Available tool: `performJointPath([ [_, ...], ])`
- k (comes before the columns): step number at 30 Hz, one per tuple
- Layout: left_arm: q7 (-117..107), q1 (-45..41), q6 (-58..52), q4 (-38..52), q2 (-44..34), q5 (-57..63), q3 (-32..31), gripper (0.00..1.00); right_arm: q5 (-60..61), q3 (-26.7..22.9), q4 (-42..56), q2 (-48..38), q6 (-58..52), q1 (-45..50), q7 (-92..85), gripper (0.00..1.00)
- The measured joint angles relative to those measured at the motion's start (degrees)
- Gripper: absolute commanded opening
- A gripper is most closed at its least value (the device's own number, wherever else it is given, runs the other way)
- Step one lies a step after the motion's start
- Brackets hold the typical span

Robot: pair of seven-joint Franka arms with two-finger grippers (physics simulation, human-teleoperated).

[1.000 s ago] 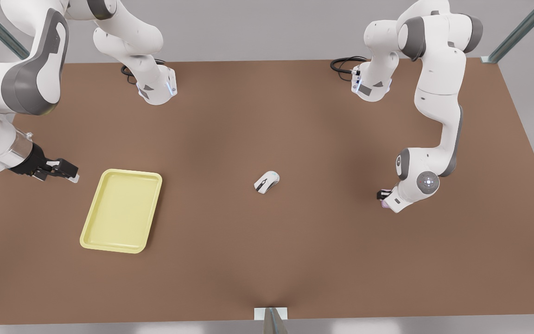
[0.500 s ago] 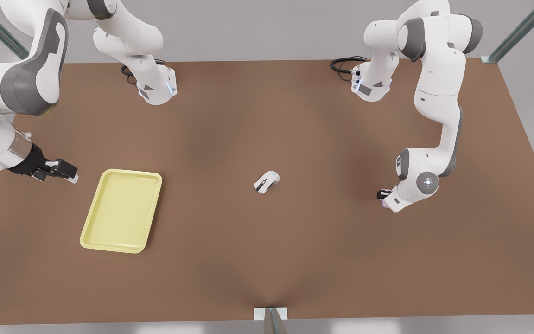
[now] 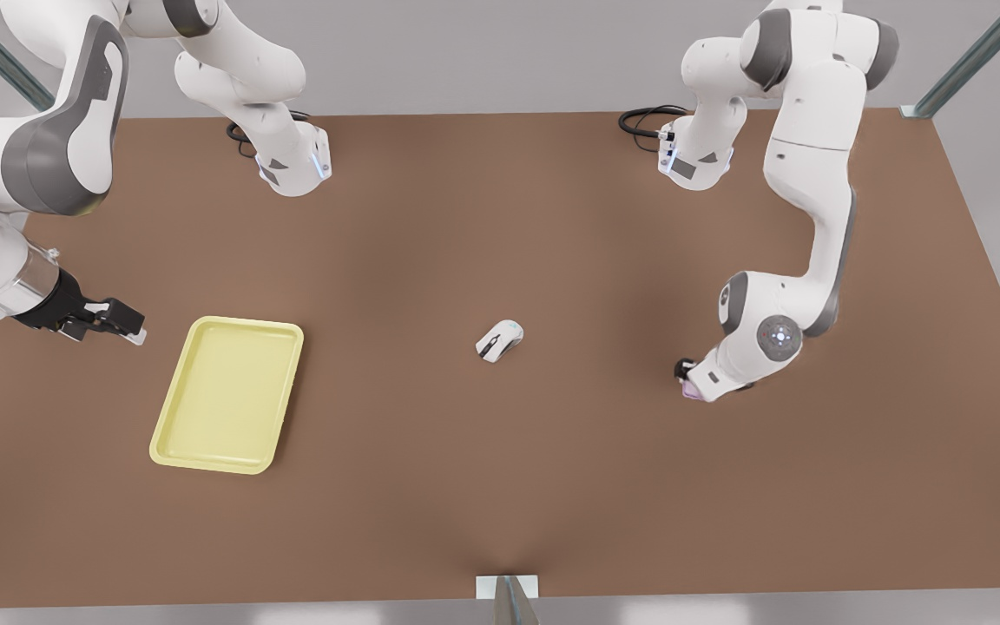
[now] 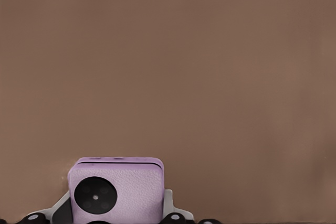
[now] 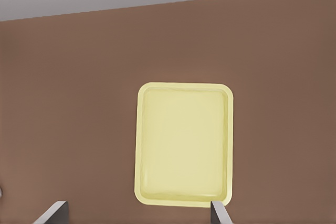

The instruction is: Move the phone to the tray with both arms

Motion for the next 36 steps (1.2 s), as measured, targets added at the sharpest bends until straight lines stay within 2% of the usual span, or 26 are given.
performJointPath([
  [3,-3.9,-6.8,-3.4,8.9,4.0,-0.3,-4.1,0.79,0.0,0.0,0.0,0.1,0.1,0.0,0.0,1.0],
  [7,-11.3,-18.0,-5.8,27.9,15.7,-1.1,-4.7,0.79,0.0,0.0,0.0,0.0,0.2,0.0,0.0,1.0],
  [9,-15.1,-21.1,-6.2,34.2,20.0,-1.3,-4.7,0.79,0.0,0.0,0.0,0.1,0.2,0.0,0.0,1.0],
  [14,-23.5,-25.3,-2.4,39.2,25.2,-1.5,-4.7,0.79,0.0,0.0,0.0,0.1,0.3,0.0,0.0,1.0],
  [21,-32.4,-26.5,4.8,46.4,31.7,-1.3,-4.6,0.79,0.0,0.0,0.0,0.0,0.3,0.0,0.0,1.0],
  [25,-35.2,-28.3,8.1,47.5,34.8,-1.1,-4.5,0.79,0.0,0.1,0.0,-0.1,0.2,0.1,0.1,1.0],
  [26,-35.8,-28.8,9.0,47.6,35.4,-1.0,-4.5,0.8,-0.2,0.1,0.0,-0.5,0.0,0.5,0.1,1.0],
  [28,-36.9,-29.2,10.8,47.7,36.4,-1.1,-4.5,0.9,-0.3,0.2,0.0,-0.6,-0.2,1.3,0.2,1.0],
  [29,-37.3,-29.3,11.7,47.8,36.7,-1.1,-4.5,0.99,-0.3,0.2,0.0,-0.5,-0.3,1.5,0.2,1.0],
  [36,-40.5,-30.1,15.2,49.7,36.5,-1.2,-4.4,1.0,-0.7,0.1,-0.3,0.3,-0.8,1.2,0.2,1.0],
])
